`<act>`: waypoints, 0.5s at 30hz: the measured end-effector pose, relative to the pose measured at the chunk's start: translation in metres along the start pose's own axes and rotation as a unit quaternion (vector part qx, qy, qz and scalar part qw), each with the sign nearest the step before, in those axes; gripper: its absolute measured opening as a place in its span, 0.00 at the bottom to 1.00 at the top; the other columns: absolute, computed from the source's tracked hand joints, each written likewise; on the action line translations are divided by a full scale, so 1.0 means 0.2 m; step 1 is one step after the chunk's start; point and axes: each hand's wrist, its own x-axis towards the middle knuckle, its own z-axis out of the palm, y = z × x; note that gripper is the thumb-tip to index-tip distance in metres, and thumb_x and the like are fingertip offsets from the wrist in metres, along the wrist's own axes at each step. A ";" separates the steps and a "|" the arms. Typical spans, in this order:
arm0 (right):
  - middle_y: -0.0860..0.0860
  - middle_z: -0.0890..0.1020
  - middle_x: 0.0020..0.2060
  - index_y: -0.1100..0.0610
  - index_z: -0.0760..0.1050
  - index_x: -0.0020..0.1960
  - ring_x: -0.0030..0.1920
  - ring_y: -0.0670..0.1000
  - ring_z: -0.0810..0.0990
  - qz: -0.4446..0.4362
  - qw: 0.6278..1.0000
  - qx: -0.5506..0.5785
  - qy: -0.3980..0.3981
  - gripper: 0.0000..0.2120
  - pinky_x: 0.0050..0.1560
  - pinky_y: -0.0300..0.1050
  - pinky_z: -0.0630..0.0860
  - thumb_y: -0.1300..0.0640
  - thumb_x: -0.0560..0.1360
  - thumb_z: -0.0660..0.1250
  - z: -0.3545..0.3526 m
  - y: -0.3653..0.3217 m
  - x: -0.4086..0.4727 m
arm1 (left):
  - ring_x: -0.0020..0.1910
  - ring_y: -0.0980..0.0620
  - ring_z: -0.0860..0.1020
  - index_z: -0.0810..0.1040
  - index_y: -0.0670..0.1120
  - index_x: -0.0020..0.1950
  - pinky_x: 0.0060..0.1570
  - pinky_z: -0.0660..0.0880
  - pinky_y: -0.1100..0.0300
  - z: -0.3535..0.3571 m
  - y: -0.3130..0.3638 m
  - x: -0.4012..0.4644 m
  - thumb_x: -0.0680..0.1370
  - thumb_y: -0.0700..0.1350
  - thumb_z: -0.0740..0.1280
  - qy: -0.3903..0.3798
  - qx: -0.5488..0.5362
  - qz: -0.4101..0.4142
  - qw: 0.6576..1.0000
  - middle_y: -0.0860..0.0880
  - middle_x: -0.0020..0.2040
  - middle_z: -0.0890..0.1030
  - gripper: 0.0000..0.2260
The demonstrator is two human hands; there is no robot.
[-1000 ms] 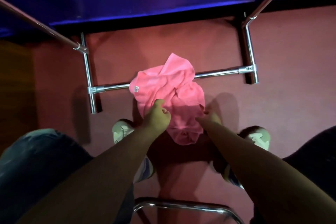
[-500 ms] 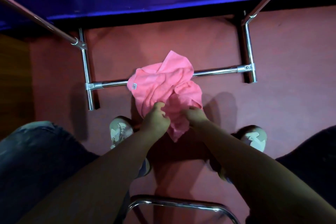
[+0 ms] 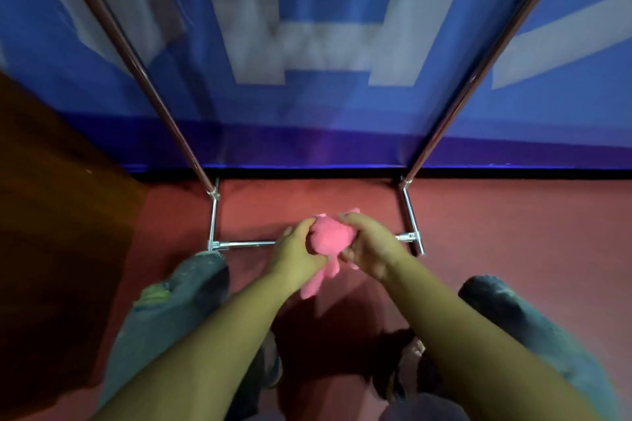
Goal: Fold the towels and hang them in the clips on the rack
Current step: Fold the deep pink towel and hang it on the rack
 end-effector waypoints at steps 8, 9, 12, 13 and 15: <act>0.46 0.81 0.27 0.54 0.73 0.42 0.30 0.43 0.80 -0.176 0.980 0.005 -0.090 0.06 0.33 0.36 0.76 0.59 0.78 0.61 0.33 -0.50 -0.71 | 0.46 0.50 0.76 0.77 0.44 0.56 0.45 0.70 0.60 -0.45 0.62 -0.37 0.76 0.37 0.62 0.104 -0.053 0.165 0.979 0.44 0.51 0.81 0.10; 0.46 0.80 0.27 0.53 0.72 0.42 0.31 0.43 0.80 -0.204 0.974 -0.002 -0.100 0.07 0.37 0.38 0.76 0.59 0.78 0.61 0.35 -0.54 -0.79 | 0.45 0.49 0.77 0.78 0.47 0.52 0.48 0.74 0.57 -0.50 0.68 -0.41 0.75 0.39 0.63 0.112 -0.074 0.178 0.975 0.44 0.49 0.82 0.08; 0.48 0.81 0.37 0.52 0.71 0.44 0.40 0.45 0.81 -0.304 0.944 -0.093 -0.085 0.05 0.46 0.41 0.74 0.61 0.76 0.64 0.35 -0.58 -0.95 | 0.44 0.45 0.79 0.76 0.50 0.42 0.49 0.78 0.45 -0.64 0.88 -0.54 0.73 0.42 0.61 0.132 -0.167 0.206 0.955 0.47 0.42 0.80 0.05; 0.50 0.80 0.42 0.54 0.72 0.48 0.44 0.47 0.79 -0.351 0.921 -0.165 -0.047 0.05 0.49 0.41 0.74 0.61 0.75 0.67 0.34 -0.56 -0.99 | 0.42 0.47 0.78 0.75 0.50 0.41 0.47 0.77 0.47 -0.68 0.94 -0.58 0.74 0.40 0.60 0.138 -0.195 0.218 0.946 0.48 0.40 0.79 0.07; 0.51 0.80 0.49 0.54 0.74 0.54 0.48 0.45 0.77 -0.403 0.854 -0.329 0.013 0.15 0.54 0.37 0.72 0.59 0.70 0.73 0.27 -0.49 -1.00 | 0.41 0.49 0.75 0.74 0.49 0.41 0.43 0.76 0.50 -0.75 1.07 -0.65 0.76 0.40 0.60 0.137 -0.254 0.244 0.926 0.45 0.40 0.78 0.07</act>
